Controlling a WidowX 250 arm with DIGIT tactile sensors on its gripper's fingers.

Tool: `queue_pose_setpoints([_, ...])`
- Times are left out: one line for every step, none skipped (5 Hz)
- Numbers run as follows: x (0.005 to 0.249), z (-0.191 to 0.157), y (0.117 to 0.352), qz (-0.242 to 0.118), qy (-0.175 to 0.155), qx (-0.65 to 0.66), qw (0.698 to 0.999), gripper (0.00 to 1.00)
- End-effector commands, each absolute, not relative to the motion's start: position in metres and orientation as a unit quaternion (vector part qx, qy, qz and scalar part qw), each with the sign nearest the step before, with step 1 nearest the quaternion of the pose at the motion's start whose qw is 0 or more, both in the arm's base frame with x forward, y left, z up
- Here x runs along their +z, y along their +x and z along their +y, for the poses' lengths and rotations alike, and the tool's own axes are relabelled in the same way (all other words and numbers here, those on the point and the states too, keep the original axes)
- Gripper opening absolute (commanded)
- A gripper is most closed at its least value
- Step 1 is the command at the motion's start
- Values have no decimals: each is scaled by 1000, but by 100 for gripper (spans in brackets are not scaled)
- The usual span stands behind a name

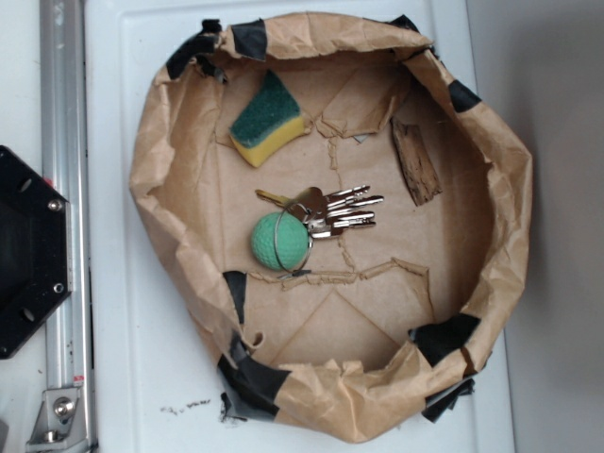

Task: Grab the green sponge.

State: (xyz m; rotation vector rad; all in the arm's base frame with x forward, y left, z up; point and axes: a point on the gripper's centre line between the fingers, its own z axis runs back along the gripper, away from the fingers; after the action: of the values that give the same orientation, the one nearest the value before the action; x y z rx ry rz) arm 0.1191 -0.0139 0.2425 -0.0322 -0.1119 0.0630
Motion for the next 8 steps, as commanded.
queue_pose_setpoints([242, -14, 119, -56, -16, 31, 998, 100])
queue_pose_setpoints([209, 7, 166, -66, -1, 112, 991, 100])
queue_pose_setpoints([191, 16, 206, -111, -31, 166, 979, 100])
queue_pose_setpoints([152, 27, 242, -113, -20, 253, 961, 100])
queue_pose_setpoints([113, 45, 251, -100, 10, 303, 948, 100])
queue_pose_setpoints([91, 56, 253, -76, 67, 330, 939, 100])
queue_pose_setpoints([88, 73, 243, -71, 107, 340, 932, 100])
queue_pose_setpoints([83, 92, 232, -58, 115, 349, 928, 100])
